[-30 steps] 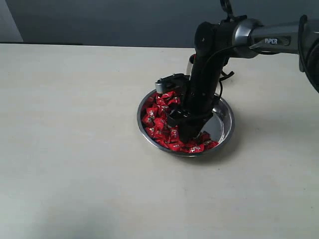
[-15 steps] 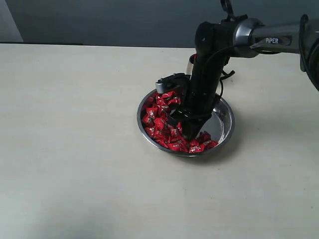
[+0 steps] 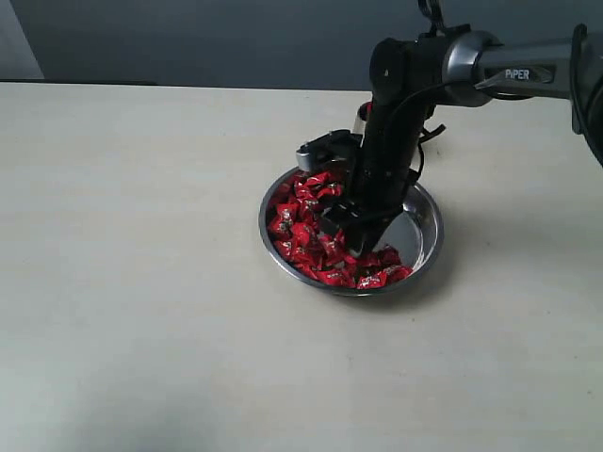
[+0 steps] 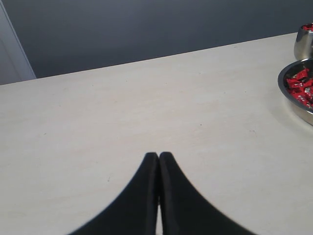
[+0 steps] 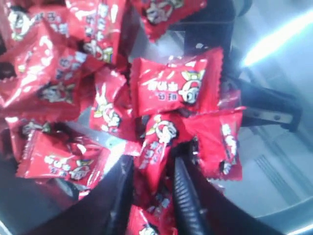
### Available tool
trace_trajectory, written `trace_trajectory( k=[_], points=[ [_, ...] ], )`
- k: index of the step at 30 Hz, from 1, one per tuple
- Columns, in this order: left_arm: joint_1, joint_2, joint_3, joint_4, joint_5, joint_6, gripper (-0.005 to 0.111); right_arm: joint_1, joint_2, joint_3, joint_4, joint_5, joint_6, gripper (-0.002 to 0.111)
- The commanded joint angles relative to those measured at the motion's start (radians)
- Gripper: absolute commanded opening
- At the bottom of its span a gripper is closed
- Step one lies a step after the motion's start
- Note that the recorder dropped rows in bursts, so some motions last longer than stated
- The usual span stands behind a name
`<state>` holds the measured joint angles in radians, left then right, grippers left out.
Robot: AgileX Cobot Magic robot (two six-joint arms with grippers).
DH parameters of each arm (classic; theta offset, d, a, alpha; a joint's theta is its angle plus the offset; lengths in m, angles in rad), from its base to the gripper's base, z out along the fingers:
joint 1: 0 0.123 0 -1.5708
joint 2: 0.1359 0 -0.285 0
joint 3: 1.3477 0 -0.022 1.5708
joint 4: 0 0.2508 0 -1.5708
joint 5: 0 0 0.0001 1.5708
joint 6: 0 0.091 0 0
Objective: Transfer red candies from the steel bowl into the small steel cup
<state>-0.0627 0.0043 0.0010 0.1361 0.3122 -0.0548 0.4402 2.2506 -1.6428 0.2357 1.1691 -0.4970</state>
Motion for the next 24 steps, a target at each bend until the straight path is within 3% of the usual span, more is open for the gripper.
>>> trace_trajectory(
  k=[1, 5, 7, 14, 24],
  points=[
    [-0.01, -0.004, -0.001, 0.0, -0.004, -0.006, 0.0, -0.002, -0.012, 0.003, -0.006, -0.042, -0.001, 0.018],
    [-0.01, -0.004, -0.001, 0.0, -0.004, -0.006, 0.0, -0.002, -0.012, 0.003, 0.001, -0.05, 0.001, 0.001],
    [-0.01, -0.004, -0.001, 0.0, -0.004, -0.006, 0.0, -0.002, -0.012, 0.003, 0.003, -0.05, 0.001, 0.004],
    [-0.01, -0.004, -0.001, 0.0, -0.004, -0.006, 0.0, -0.002, -0.012, 0.003, 0.003, -0.052, -0.001, 0.032],
    [-0.01, -0.004, -0.001, 0.0, -0.004, -0.006, 0.0, -0.002, -0.012, 0.003, 0.001, -0.107, 0.0, 0.032]
  ],
)
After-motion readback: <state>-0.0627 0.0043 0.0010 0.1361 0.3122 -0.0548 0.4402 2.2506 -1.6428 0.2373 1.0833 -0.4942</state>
